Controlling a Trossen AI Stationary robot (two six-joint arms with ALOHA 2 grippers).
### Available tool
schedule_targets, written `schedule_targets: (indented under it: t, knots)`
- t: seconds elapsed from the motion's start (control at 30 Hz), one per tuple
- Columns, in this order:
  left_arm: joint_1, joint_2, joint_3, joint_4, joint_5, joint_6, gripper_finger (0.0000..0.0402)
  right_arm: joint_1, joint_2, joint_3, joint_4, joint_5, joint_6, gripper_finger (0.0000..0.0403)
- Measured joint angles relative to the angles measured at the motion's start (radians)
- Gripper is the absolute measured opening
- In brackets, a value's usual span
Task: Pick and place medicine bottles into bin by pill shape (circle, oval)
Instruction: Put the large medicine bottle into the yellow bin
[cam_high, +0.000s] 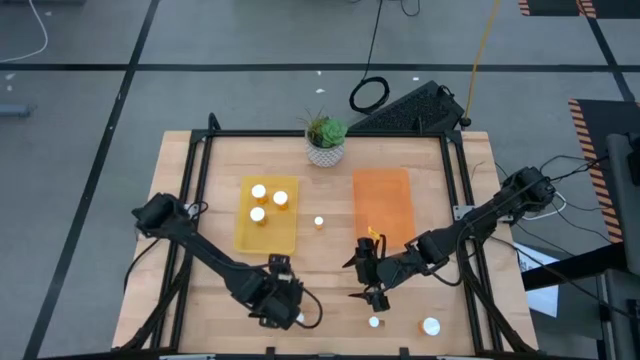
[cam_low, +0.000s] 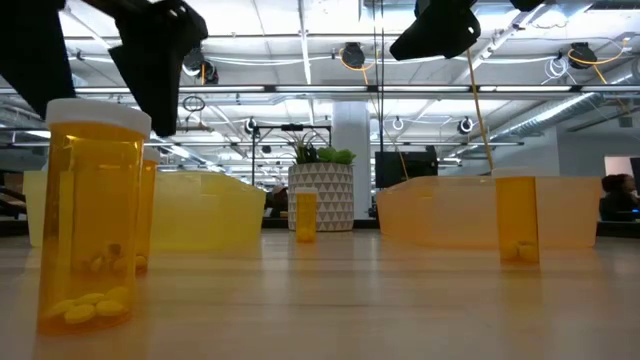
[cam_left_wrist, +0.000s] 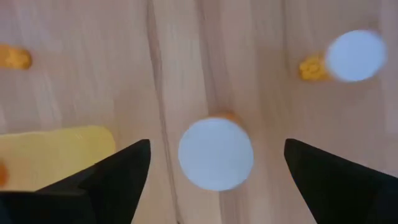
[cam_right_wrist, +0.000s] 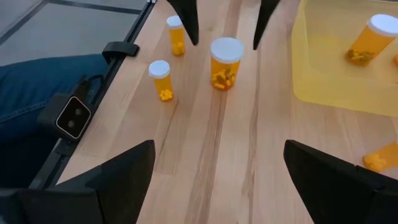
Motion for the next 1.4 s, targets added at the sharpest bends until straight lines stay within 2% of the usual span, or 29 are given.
schedule_targets:
  t: [0.3, 1.07, 1.4]
  knots:
    - [0.014, 0.011, -0.048, -0.002, 0.018, -0.009, 0.0356, 0.000, 0.000, 0.000, -0.002, 0.000, 0.000, 0.0352]
    - [0.029, 0.011, -0.053, 0.054, 0.000, -0.006, 0.0355, 0.000, 0.000, 0.000, -0.001, 0.000, 0.000, 0.0352]
    - [0.035, 0.010, -0.119, 0.121, 0.017, -0.014, 0.0353, 0.000, 0.000, 0.000, -0.001, 0.000, 0.000, 0.0352]
